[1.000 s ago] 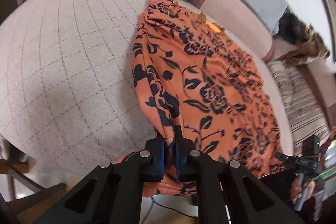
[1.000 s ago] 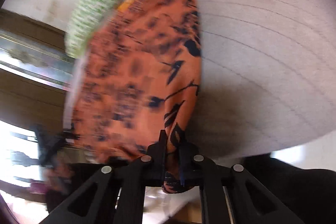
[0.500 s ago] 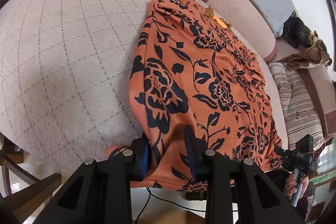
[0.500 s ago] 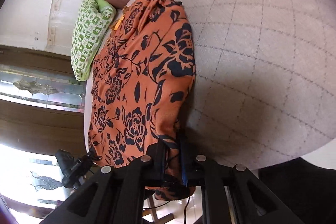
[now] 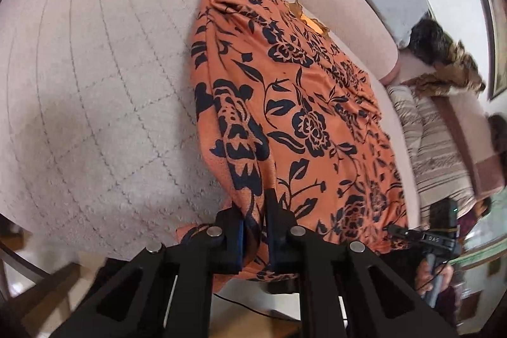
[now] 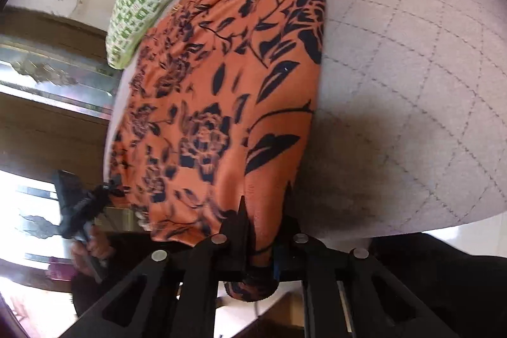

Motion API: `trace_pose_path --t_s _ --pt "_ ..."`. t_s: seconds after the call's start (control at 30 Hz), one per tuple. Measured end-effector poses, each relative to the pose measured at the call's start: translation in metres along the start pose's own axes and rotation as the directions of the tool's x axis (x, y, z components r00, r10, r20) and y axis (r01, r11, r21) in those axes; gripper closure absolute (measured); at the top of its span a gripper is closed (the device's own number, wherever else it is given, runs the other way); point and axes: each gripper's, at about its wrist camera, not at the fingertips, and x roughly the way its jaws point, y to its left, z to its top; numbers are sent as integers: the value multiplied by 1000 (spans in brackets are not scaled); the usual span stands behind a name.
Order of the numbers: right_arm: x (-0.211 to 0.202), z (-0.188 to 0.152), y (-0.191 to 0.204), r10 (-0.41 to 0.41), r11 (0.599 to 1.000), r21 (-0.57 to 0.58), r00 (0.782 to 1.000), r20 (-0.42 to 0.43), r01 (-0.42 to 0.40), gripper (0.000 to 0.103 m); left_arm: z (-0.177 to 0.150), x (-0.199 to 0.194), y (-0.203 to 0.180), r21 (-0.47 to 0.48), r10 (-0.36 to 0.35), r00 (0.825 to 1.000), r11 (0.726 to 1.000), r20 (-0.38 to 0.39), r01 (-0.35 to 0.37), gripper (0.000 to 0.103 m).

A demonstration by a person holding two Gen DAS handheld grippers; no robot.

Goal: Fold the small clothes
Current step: 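Lift the hem with both grippers and fold it toward the neckline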

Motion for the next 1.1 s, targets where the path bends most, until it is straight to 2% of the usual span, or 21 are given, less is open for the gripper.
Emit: trace_pose_path --t_s 0.07,0.13,0.2,0.23,0.33,0.43,0.5,0.63,0.73,0.8,0.83,0.9,0.93,0.97,1.0,1.07,1.1 --pt "-9 6 -1 90 996 24 996 17 -90 92 4 -3 7 -41 -51 999 998 4 51 94" --pt "-20 16 4 164 986 29 985 56 -166 92 9 -6 8 -54 -70 998 996 10 70 95" --pt "-36 29 10 247 968 25 962 119 -251 93 19 -12 5 -50 -86 996 995 25 87 95" --pt "-45 40 14 291 955 13 943 159 -297 92 25 -16 4 -51 -98 994 994 36 100 95" --pt "-62 69 24 348 935 -12 907 238 -356 93 57 -37 2 -72 -167 981 982 96 174 95" --pt "-71 113 37 365 927 -33 876 314 -374 93 101 -52 -5 -89 -197 969 973 152 212 95" --pt "-74 142 40 361 926 -35 860 360 -375 93 141 -53 -12 -95 -205 964 970 172 223 95" --pt "-73 214 30 342 923 6 824 451 -386 93 217 -29 -23 -102 -155 971 979 183 175 95" --pt "-61 265 10 299 919 64 794 530 -388 92 270 11 -17 -129 -85 981 986 174 109 94" --pt "-39 291 -12 264 907 142 796 546 -397 89 294 50 -4 -192 -42 986 979 161 73 94" --pt "-27 300 -22 252 902 171 805 538 -397 86 299 66 5 -230 -35 986 970 163 73 94" --pt "6 315 -45 170 900 279 859 482 -335 82 301 93 25 -314 -45 983 944 176 99 89" --pt "20 319 -57 141 894 326 885 444 -306 82 297 100 34 -358 -63 977 924 203 134 88" --pt "29 321 -67 146 883 351 892 427 -313 82 291 102 41 -389 -98 961 900 258 196 88" --pt "32 321 -74 176 866 359 885 431 -347 82 282 98 47 -405 -134 933 873 336 271 84" --pt "23 321 -81 237 836 346 850 471 -425 82 272 85 50 -394 -153 892 856 425 334 79" --pt "15 321 -80 254 832 326 830 496 -450 81 262 68 49 -379 -130 856 856 500 351 68"
